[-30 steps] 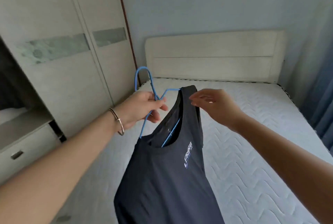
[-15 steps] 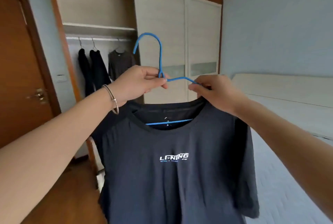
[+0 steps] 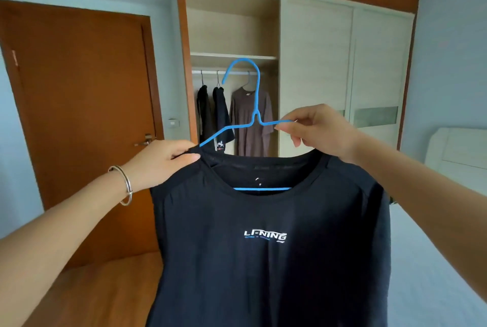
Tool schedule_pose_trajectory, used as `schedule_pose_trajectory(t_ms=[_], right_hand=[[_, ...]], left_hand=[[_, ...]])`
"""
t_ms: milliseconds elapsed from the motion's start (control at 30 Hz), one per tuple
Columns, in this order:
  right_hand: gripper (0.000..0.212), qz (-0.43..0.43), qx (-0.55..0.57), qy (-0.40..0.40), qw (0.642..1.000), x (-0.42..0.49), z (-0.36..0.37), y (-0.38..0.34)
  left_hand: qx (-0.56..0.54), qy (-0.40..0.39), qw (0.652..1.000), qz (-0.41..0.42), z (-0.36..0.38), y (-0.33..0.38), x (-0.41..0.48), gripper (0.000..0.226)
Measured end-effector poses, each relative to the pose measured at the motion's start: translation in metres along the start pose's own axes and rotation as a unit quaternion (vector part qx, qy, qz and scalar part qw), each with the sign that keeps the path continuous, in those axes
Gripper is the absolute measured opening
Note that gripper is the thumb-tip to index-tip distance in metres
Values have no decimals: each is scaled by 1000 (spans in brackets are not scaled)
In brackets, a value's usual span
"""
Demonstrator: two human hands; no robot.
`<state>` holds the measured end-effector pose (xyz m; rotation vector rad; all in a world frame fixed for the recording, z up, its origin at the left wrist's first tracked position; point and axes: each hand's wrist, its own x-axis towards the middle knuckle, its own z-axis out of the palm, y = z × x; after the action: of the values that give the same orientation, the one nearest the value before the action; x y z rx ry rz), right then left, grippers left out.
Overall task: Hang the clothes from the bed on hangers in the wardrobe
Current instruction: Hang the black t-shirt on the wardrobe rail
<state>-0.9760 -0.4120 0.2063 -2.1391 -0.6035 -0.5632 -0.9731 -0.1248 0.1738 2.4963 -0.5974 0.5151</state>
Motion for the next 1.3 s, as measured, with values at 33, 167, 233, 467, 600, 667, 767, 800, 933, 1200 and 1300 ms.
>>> schedule_pose_trajectory(t_ms=[33,167,233,467,600,667,767,800,933,1200,1300], right_hand=[[17,-7,4,-7,1000,11,13,-4],[14,-44,3,-18,999,52,64,-17],[15,-52,6,-34,998,68,87,-20],[18,-49,57,-81,994,116,158,-15],[18,-57,85,-96,990,153,199,-2],[16,-58,70,-101,991,174,218,8],[8,-45,75,-125,988,207,239,32],[12,-44,68,-133,988,219,242,45],[19,-4,49,-199,979,266,255,104],[25,-50,54,-118,990,371,325,151],[27,-52,43,-118,991,402,348,166]], left_hand=[[-5,7,1000,-3,-9,-15,-1,13],[-27,19,999,-6,-44,-65,4,14],[-35,13,999,8,-57,-82,6,15],[-37,8,999,11,-70,-133,20,17],[-12,68,998,13,-64,-160,50,20],[-4,112,993,22,-58,-177,67,19],[-1,143,990,13,-50,-214,92,20],[-3,148,989,10,-49,-229,101,21],[-14,148,989,-10,-44,-289,139,20],[-28,164,986,-27,-49,-390,222,22],[-49,154,987,-22,-45,-429,247,24]])
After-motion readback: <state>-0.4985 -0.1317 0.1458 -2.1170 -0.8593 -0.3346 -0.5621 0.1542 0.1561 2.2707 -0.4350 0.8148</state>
